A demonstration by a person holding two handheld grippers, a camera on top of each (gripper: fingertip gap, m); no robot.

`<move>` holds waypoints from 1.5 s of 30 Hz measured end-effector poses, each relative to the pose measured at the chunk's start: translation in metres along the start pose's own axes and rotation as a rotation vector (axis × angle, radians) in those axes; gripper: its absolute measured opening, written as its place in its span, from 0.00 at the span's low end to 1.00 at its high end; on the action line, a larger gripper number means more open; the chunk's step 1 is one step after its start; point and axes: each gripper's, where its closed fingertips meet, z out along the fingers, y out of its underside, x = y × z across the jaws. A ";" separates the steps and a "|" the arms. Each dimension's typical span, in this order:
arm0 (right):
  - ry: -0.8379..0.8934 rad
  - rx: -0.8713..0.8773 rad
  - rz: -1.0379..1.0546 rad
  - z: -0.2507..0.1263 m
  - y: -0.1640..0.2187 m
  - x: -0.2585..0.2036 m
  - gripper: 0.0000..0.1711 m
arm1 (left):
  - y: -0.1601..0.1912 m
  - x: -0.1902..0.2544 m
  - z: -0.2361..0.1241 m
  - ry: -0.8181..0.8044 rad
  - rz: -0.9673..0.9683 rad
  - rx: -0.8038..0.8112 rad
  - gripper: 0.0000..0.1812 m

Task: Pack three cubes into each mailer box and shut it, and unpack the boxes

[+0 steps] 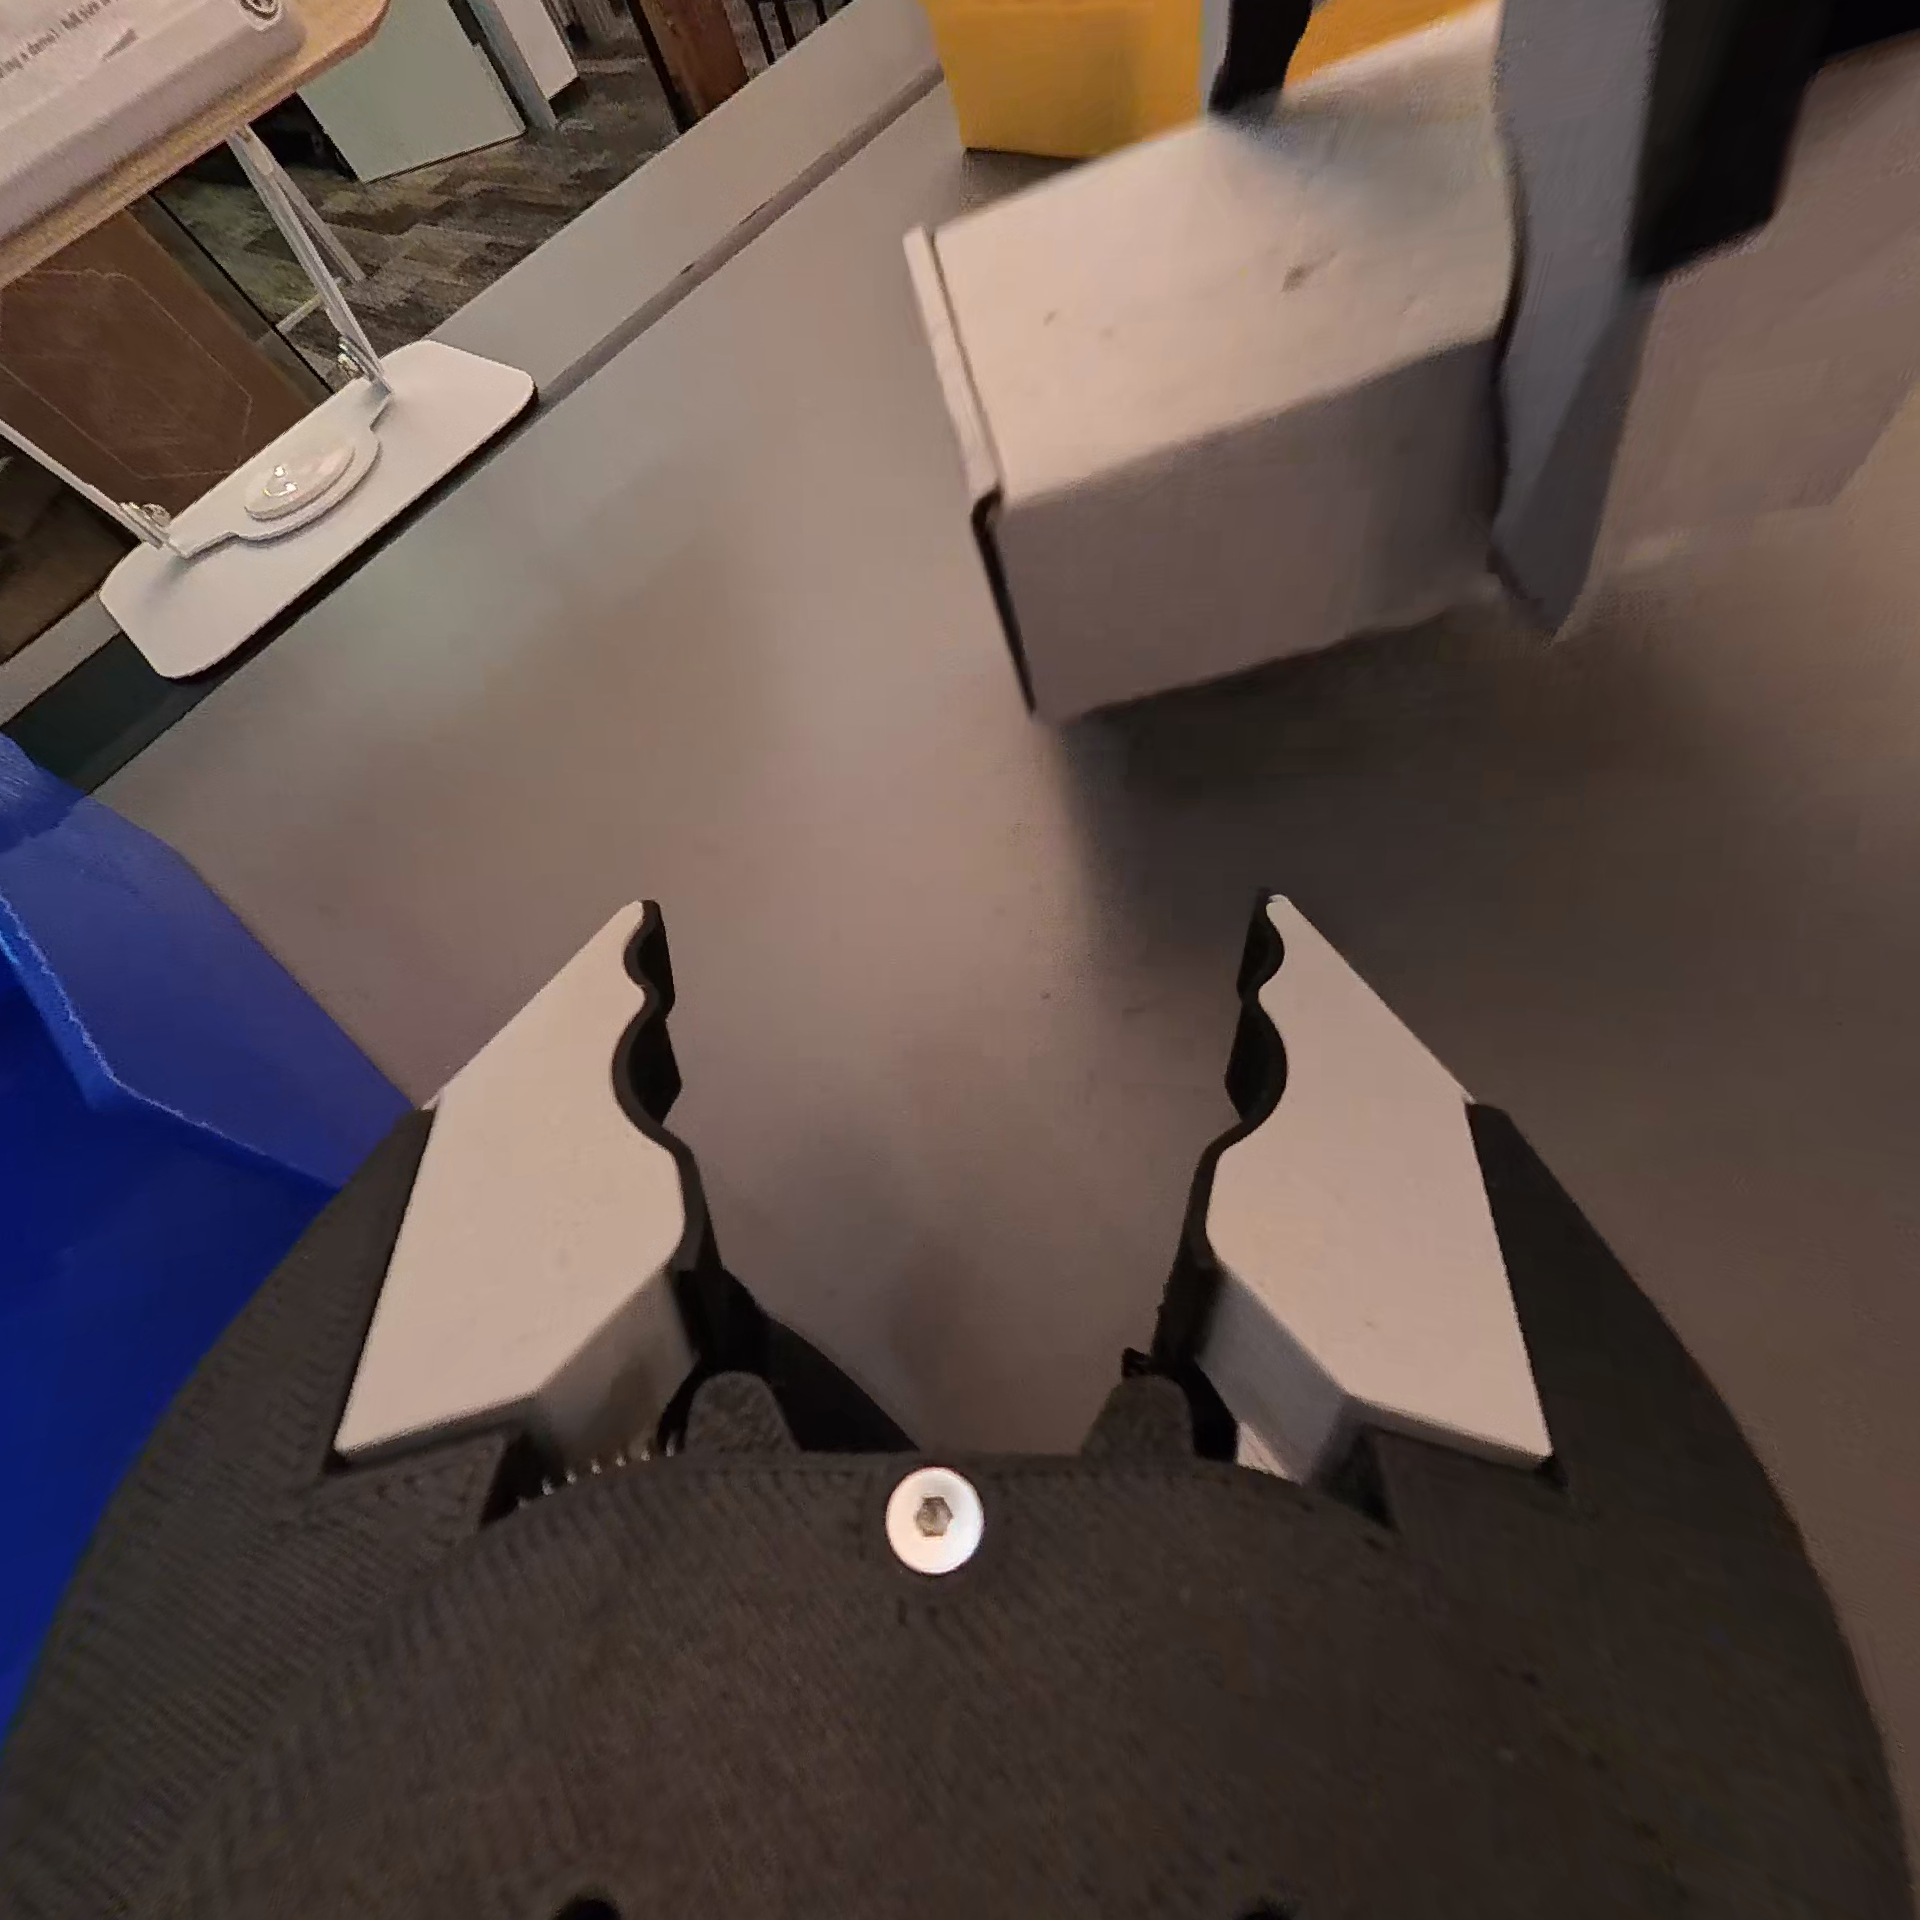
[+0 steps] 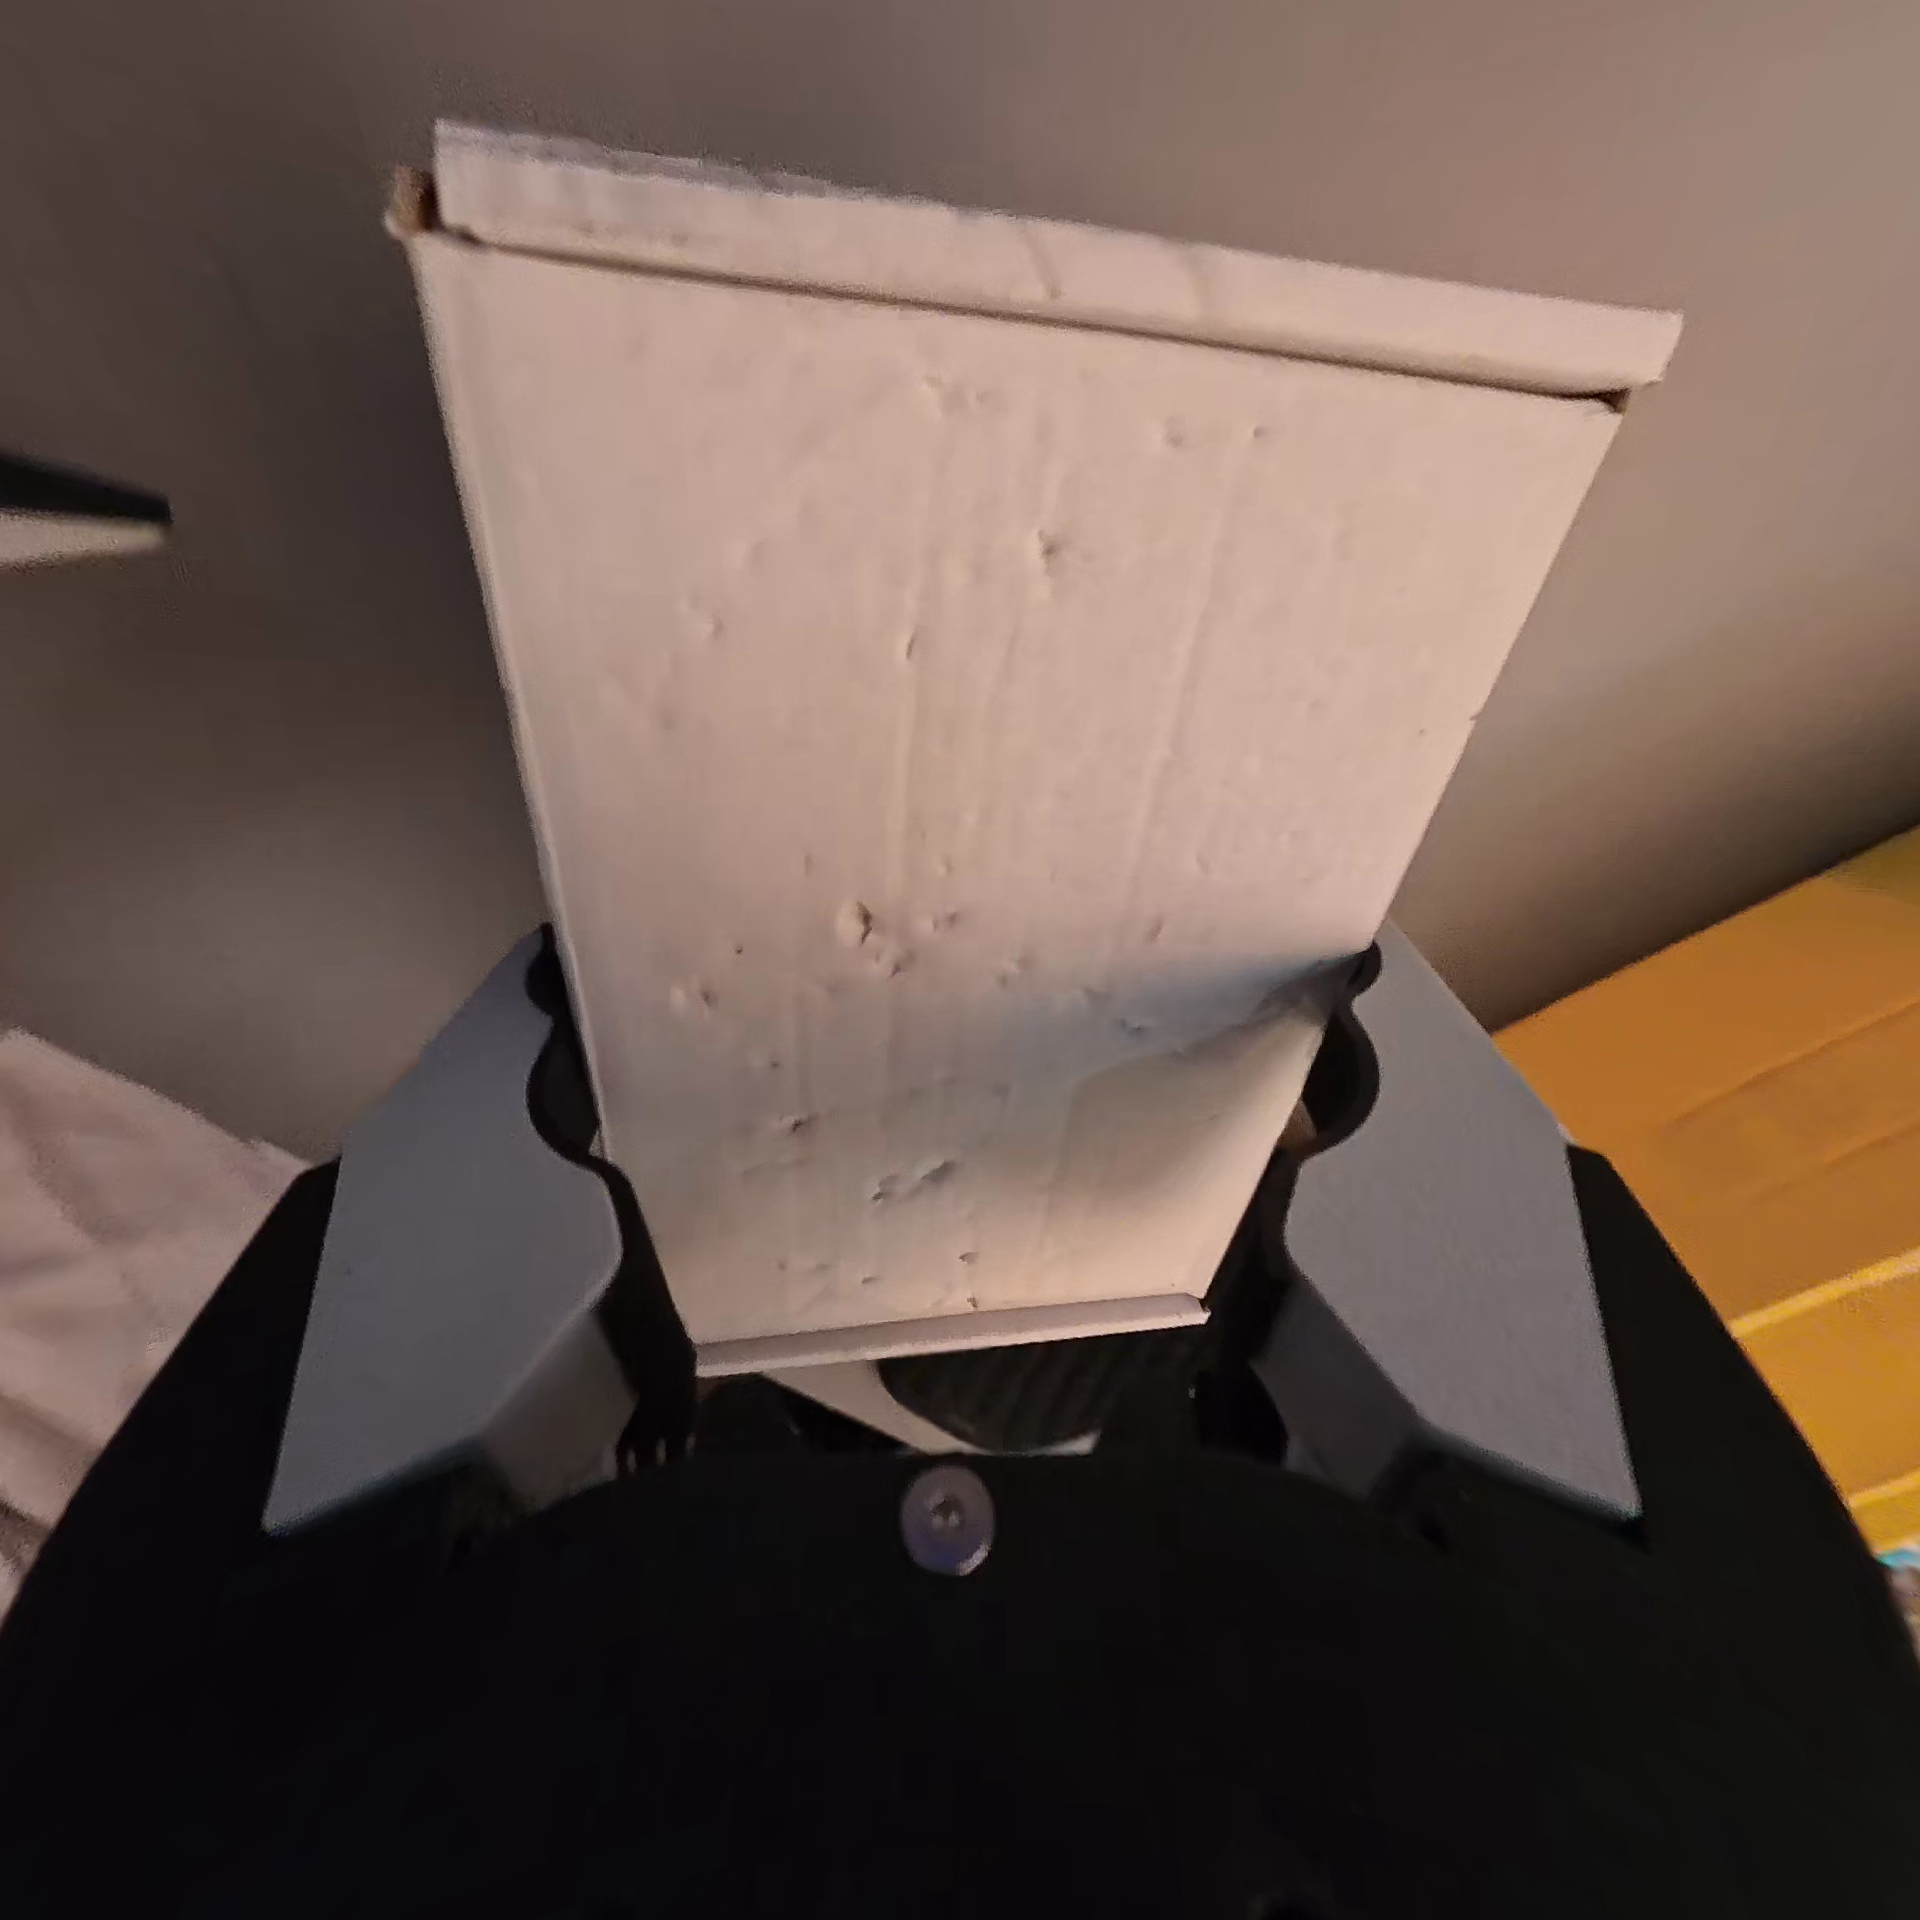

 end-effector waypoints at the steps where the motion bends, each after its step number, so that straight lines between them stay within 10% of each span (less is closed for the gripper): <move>1: 0.004 -0.003 -0.011 -0.007 0.005 0.004 0.82 | 0.001 0.000 0.000 -0.002 0.002 -0.005 0.60; 14: 0.061 0.015 0.022 -0.120 0.128 0.162 0.82 | 0.001 -0.002 0.001 0.010 -0.024 -0.004 0.60; 28: -0.085 -0.038 -0.239 0.015 0.174 0.231 0.82 | -0.001 -0.014 0.003 -0.003 -0.076 0.015 0.59; 45: 0.036 -0.228 -0.464 0.048 0.185 0.259 0.81 | 0.003 -0.015 0.009 -0.039 -0.032 -0.022 0.58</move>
